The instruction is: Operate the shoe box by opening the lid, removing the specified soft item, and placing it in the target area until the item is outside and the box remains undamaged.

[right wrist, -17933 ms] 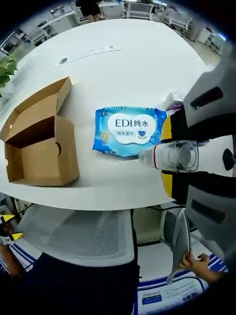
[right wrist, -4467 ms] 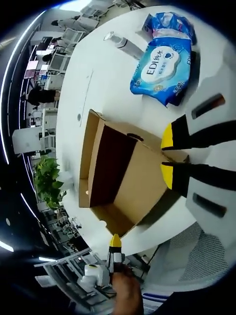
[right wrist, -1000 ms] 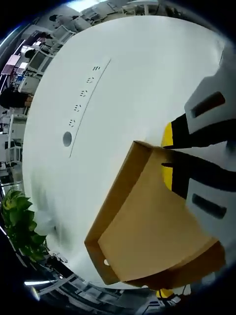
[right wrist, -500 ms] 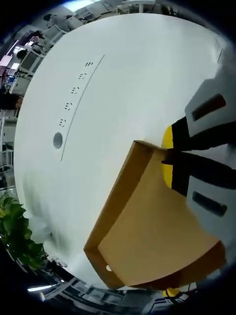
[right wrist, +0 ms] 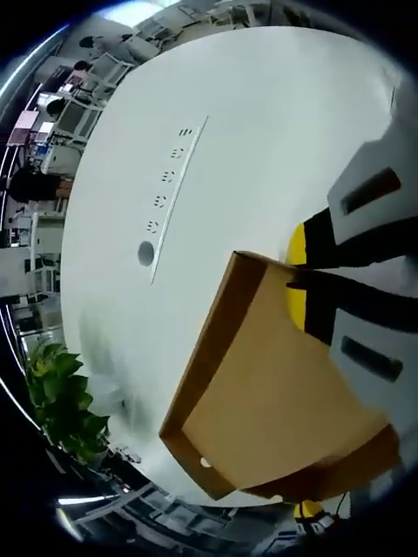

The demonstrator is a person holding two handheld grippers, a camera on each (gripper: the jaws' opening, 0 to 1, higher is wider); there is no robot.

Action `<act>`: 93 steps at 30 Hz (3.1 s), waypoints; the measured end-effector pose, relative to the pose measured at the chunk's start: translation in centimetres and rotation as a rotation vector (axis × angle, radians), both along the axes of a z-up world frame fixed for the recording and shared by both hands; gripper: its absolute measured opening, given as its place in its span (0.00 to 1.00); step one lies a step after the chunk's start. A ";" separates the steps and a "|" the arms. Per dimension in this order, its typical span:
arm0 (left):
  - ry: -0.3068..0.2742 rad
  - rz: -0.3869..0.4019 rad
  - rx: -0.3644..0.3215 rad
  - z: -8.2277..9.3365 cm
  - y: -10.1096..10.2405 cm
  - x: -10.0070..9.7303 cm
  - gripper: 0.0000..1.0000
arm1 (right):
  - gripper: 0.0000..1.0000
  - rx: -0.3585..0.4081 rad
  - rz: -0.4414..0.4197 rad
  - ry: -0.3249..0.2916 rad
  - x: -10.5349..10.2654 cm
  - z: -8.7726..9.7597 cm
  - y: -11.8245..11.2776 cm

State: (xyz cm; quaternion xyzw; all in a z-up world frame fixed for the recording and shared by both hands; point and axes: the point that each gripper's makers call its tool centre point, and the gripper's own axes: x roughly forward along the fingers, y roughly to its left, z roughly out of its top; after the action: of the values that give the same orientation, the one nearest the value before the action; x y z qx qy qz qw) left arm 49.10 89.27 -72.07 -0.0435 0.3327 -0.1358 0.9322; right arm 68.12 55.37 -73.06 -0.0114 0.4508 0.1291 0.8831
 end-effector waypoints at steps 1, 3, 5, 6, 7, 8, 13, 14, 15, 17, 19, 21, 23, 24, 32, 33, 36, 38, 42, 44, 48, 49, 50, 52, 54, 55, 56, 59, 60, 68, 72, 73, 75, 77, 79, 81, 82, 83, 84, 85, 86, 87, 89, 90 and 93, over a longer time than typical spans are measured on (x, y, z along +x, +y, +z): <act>0.001 0.000 0.000 0.0 0.0 0.0 0.00 | 0.03 0.006 -0.004 -0.017 0.0 0.4 0.0; 0.004 0.000 0.005 0.0 0.0 -0.1 0.00 | 0.03 0.037 -0.001 -0.084 0.5 1.6 0.3; 0.006 -0.001 0.003 0.0 -0.1 -0.1 0.00 | 0.03 0.020 -0.001 -0.087 0.2 2.2 0.0; 0.006 -0.001 0.004 0.0 -0.1 -0.2 0.00 | 0.03 0.040 -0.005 -0.112 0.3 2.8 0.2; 0.008 0.000 0.003 0.0 -0.1 -0.2 0.00 | 0.03 0.046 -0.012 -0.127 0.3 3.2 0.1; 0.009 0.001 0.001 0.0 -0.1 -0.2 0.00 | 0.02 0.051 -0.014 -0.147 0.2 3.9 0.1; 0.015 0.001 0.003 0.0 -0.1 -0.2 0.00 | 0.02 0.099 -0.022 -0.213 -0.2 6.0 0.2; 0.016 0.000 0.003 0.0 -0.1 -0.2 0.00 | 0.02 0.112 -0.022 -0.236 -0.4 6.7 0.3; 0.016 0.001 0.003 0.0 -0.1 -0.3 0.00 | 0.02 0.124 -0.023 -0.245 -0.6 7.1 0.5; 0.018 0.001 0.002 0.0 -0.2 -0.3 0.00 | 0.01 0.125 -0.020 -0.257 -1.3 7.9 0.6; 0.018 0.000 0.005 0.0 -0.2 -0.3 0.00 | 0.01 0.141 -0.019 -0.278 -1.9 8.8 0.9; 0.021 -0.001 0.003 0.0 -0.2 -0.3 0.00 | 0.01 0.153 -0.023 -0.296 -2.6 9.6 1.0; 0.023 -0.002 0.005 0.0 -0.2 -0.4 0.00 | 0.01 0.162 -0.027 -0.314 -3.3 10.3 1.0; 0.023 -0.003 0.006 0.0 -0.3 -0.4 0.00 | 0.01 0.164 -0.025 -0.322 -3.5 10.6 1.1; 0.032 -0.002 -0.001 0.1 -0.4 -0.7 0.00 | 0.00 0.187 -0.002 -0.381 -5.7 12.8 1.5; 0.031 -0.004 0.000 0.1 -0.4 -0.7 0.00 | 0.00 0.187 -0.001 -0.385 -5.9 12.9 1.6; 0.032 -0.005 -0.002 0.1 -0.5 -0.7 0.00 | 0.00 0.178 0.009 -0.399 -7.1 13.3 1.8; 0.034 -0.002 -0.005 0.1 -0.5 -0.7 0.00 | 0.00 0.163 0.019 -0.411 -7.9 13.6 2.0; 0.036 -0.004 -0.006 0.1 -0.4 -0.8 0.00 | 0.00 0.130 0.039 -0.427 -9.0 13.7 2.1; 0.036 -0.004 -0.007 0.1 -0.5 -0.8 0.00 | 0.00 0.108 0.045 -0.434 -9.5 13.6 2.0; 0.040 -0.003 -0.011 0.1 -0.4 -0.8 0.00 | 0.00 0.070 0.053 -0.438 -10.5 13.6 2.2; 0.041 -0.003 -0.013 0.1 -0.4 -0.7 0.01 | 0.00 0.057 0.055 -0.436 -10.8 13.6 2.2; 0.043 -0.002 -0.017 0.1 -0.4 -0.7 0.01 | 0.00 0.053 0.053 -0.434 -11.0 13.6 2.3; 0.044 -0.003 -0.021 0.1 -0.4 -0.7 0.01 | 0.00 0.027 0.058 -0.430 -11.6 13.5 2.3; 0.044 -0.005 -0.022 0.1 -0.4 -0.7 0.01 | 0.00 0.017 0.056 -0.424 -12.2 13.5 2.5; 0.046 -0.005 -0.026 0.1 -0.4 -0.7 0.01 | 0.00 0.010 0.054 -0.421 -12.5 13.4 2.5; 0.048 -0.002 -0.031 0.1 -0.4 -0.7 0.01 | 0.00 0.006 0.054 -0.420 -12.7 13.3 2.5; 0.049 -0.004 -0.035 0.1 -0.4 -0.8 0.01 | 0.00 -0.018 0.057 -0.415 -13.6 13.1 2.7; 0.049 -0.005 -0.036 0.1 -0.4 -0.8 0.01 | 0.00 -0.023 0.056 -0.412 -13.8 13.1 2.8; 0.058 -0.008 -0.065 0.2 -0.4 -1.0 0.01 | 0.00 -0.090 0.053 -0.390 -15.8 12.4 3.2; 0.058 -0.007 -0.072 0.2 -0.2 -1.1 0.01 | 0.00 -0.098 0.050 -0.379 -16.5 12.2 3.3; 0.057 -0.008 -0.074 0.1 -0.2 -1.1 0.01 | 0.00 -0.096 0.049 -0.377 -16.6 12.1 3.3; 0.055 -0.008 -0.079 0.1 -0.2 -1.0 0.01 | 0.00 -0.101 0.051 -0.375 -17.0 12.0 3.2; 0.057 -0.010 -0.085 0.1 -0.2 -1.1 0.01 | 0.00 -0.102 0.049 -0.371 -17.3 11.9 3.2; 0.059 -0.014 -0.091 0.1 -0.3 -1.2 0.02 | 0.00 -0.110 0.052 -0.367 -17.6 11.7 3.4; 0.059 -0.017 -0.100 0.1 -0.2 -1.3 0.02 | 0.00 -0.115 0.051 -0.363 -17.8 11.5 3.4; 0.059 -0.018 -0.106 0.1 -0.2 -1.3 0.02 | 0.00 -0.115 0.048 -0.359 -17.9 11.4 3.4; 0.059 -0.019 -0.110 0.2 -0.3 -1.3 0.02 | 0.00 -0.120 0.048 -0.356 -18.2 11.3 3.4; 0.059 -0.022 -0.110 0.2 -0.3 -1.3 0.02 | 0.00 -0.122 0.049 -0.354 -18.3 11.2 3.5; 0.059 -0.023 -0.111 0.2 -0.3 -1.3 0.02 | 0.01 -0.125 0.050 -0.352 -18.5 11.1 3.5; 0.061 -0.024 -0.111 0.2 -0.3 -1.3 0.02 | 0.01 -0.123 0.047 -0.349 -18.7 10.9 3.5; 0.063 -0.026 -0.112 0.2 -0.3 -1.3 0.02 | 0.01 -0.122 0.045 -0.347 -18.9 10.8 3.5; 0.070 -0.026 -0.119 0.2 -0.3 -1.4 0.02 | 0.01 -0.122 0.044 -0.343 -19.1 10.5 3.5; 0.077 -0.029 -0.122 0.3 -0.3 -1.7 0.02 | 0.01 -0.116 0.038 -0.341 -19.2 10.4 3.6; 0.086 -0.042 -0.134 0.7 -0.3 -2.4 0.03 | 0.01 -0.114 0.032 -0.335 -19.3 10.2 3.6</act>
State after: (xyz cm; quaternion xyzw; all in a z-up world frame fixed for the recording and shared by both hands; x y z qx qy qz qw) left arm 46.70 88.92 -71.40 -0.1047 0.3634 -0.1754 0.9090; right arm 48.80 58.92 -62.84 -0.0901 0.3036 0.1135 0.9417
